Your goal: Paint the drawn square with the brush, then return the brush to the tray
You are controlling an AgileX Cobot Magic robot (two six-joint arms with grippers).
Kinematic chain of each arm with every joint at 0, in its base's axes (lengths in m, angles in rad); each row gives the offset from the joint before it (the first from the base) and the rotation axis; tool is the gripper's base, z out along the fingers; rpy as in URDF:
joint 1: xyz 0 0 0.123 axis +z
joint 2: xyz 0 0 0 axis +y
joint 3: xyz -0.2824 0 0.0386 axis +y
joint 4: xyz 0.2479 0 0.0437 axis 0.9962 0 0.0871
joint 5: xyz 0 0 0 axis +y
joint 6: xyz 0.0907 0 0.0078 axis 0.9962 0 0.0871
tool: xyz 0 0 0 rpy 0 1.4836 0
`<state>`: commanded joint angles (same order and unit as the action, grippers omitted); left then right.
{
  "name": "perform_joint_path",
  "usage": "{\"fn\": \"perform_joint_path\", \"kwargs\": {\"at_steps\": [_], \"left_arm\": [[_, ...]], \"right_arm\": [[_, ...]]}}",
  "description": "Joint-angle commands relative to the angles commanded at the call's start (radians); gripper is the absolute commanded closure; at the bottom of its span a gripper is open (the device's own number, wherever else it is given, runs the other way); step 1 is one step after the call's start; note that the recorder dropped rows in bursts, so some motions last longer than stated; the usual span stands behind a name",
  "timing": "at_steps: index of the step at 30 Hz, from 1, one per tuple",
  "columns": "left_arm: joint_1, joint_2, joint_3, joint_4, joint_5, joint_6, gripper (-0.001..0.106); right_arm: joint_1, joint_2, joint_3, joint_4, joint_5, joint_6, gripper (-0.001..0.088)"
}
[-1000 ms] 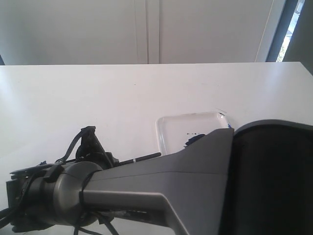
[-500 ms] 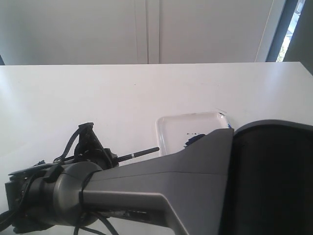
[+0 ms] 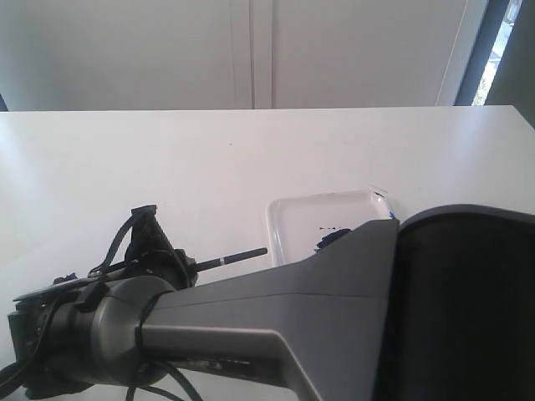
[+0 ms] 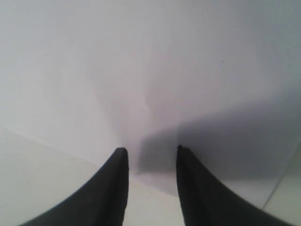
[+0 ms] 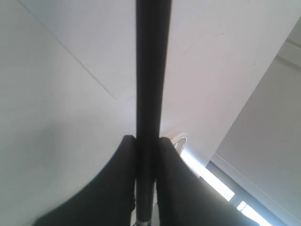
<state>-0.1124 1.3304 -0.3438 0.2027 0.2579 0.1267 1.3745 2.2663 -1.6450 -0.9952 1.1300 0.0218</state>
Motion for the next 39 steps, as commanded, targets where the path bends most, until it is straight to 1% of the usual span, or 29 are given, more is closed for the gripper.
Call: {"fn": "perform_joint_path", "kwargs": {"at_steps": [6,21,30,35,39], "left_arm": [[0.000,0.000,0.000,0.000,0.000,0.000,0.064],[0.000,0.000,0.000,-0.002,0.000,0.000,0.064],[0.000,0.000,0.000,-0.002,-0.002,0.000,0.064],[0.000,0.000,0.000,-0.002,-0.002,0.000,0.064],[0.000,0.000,0.000,-0.004,-0.002,0.000,0.064]], "right_arm": [[0.000,0.016,0.000,0.022,0.007,-0.022,0.0868],[0.000,0.018,0.000,0.018,0.050,-0.022,0.0868],[0.000,-0.012,0.000,0.018,0.045,-0.022,0.0868],[0.000,-0.018,0.002,0.080,0.034,-0.022,0.0868],[0.000,-0.016,0.002,0.084,0.039,-0.022,0.0868]]}}
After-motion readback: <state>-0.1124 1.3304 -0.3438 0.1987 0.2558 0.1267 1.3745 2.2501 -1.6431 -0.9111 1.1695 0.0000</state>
